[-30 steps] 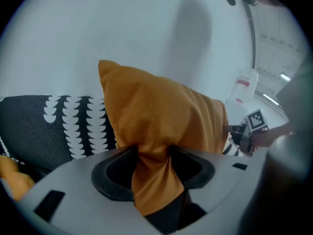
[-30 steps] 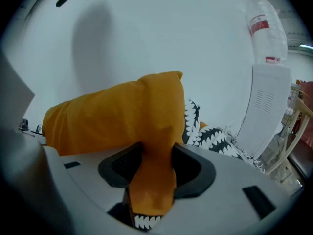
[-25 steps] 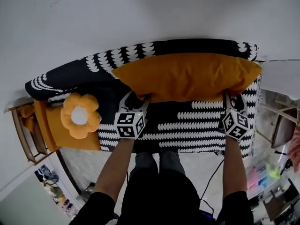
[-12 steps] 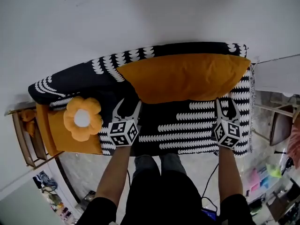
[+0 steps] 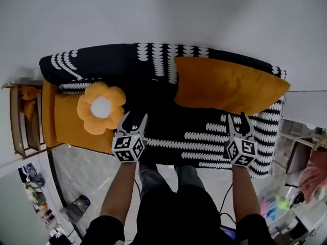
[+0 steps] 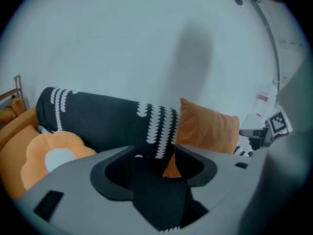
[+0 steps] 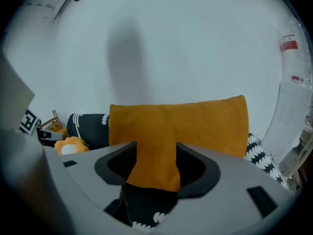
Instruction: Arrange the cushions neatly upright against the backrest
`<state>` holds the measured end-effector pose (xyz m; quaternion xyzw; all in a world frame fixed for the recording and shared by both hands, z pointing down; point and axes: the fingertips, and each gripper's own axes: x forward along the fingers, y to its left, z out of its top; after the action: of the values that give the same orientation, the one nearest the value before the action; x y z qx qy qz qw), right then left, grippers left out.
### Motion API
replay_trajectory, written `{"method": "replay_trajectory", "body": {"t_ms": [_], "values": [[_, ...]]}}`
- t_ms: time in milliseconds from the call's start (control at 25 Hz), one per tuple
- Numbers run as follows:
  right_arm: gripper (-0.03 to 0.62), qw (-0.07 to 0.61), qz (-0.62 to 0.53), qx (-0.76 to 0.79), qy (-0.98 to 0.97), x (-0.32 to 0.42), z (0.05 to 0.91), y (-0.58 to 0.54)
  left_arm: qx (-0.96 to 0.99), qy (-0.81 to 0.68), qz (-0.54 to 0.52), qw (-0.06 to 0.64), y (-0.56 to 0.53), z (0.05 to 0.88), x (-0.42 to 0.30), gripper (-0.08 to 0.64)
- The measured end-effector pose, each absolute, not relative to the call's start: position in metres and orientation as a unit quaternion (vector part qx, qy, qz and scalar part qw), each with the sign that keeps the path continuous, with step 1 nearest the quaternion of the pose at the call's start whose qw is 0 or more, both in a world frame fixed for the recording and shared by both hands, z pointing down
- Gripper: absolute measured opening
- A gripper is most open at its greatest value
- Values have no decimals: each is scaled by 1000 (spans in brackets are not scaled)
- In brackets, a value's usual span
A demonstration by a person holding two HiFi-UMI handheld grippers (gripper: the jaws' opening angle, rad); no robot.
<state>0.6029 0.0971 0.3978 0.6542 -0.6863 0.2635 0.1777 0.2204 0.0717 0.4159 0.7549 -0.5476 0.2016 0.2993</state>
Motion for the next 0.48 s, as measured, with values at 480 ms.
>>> {"method": "replay_trajectory", "body": {"t_ms": [480], "values": [[264, 206, 271, 597, -726, 392, 395, 81, 729, -578, 207, 302, 78, 406, 20, 275]]}}
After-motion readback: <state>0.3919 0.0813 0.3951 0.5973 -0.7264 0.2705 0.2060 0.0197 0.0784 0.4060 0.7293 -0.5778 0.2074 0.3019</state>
